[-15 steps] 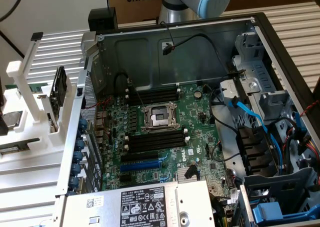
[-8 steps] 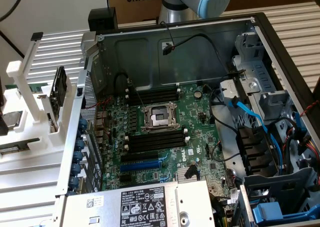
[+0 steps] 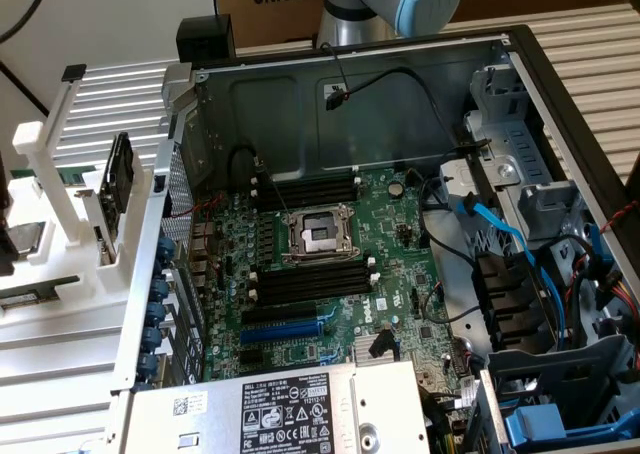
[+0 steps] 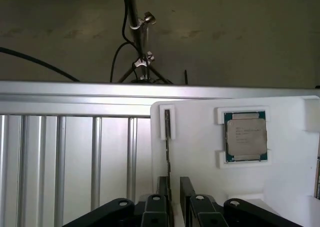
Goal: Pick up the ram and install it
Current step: 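Pick up the ram and move it above insertion slot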
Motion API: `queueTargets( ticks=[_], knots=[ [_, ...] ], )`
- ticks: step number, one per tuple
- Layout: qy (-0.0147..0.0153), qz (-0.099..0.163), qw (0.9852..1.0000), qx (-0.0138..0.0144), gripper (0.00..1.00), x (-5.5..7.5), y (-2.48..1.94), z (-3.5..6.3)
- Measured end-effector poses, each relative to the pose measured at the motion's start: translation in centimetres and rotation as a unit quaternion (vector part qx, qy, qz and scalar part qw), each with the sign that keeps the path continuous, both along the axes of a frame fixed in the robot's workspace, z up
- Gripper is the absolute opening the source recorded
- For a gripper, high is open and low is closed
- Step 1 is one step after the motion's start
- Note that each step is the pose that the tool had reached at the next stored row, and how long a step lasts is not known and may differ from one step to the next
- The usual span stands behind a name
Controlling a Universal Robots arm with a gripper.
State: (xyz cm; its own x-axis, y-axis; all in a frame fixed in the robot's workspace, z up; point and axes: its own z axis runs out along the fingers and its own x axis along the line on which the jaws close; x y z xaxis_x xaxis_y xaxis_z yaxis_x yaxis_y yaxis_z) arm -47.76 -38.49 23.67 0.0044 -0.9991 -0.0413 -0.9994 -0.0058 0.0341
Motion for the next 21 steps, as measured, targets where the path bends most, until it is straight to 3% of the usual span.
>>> queueTargets(
  ticks=[21],
  knots=[
    [0.0000, 0.000, 1.0000, 0.0000, 0.24, 0.03, -0.21, -0.45]
  ],
)
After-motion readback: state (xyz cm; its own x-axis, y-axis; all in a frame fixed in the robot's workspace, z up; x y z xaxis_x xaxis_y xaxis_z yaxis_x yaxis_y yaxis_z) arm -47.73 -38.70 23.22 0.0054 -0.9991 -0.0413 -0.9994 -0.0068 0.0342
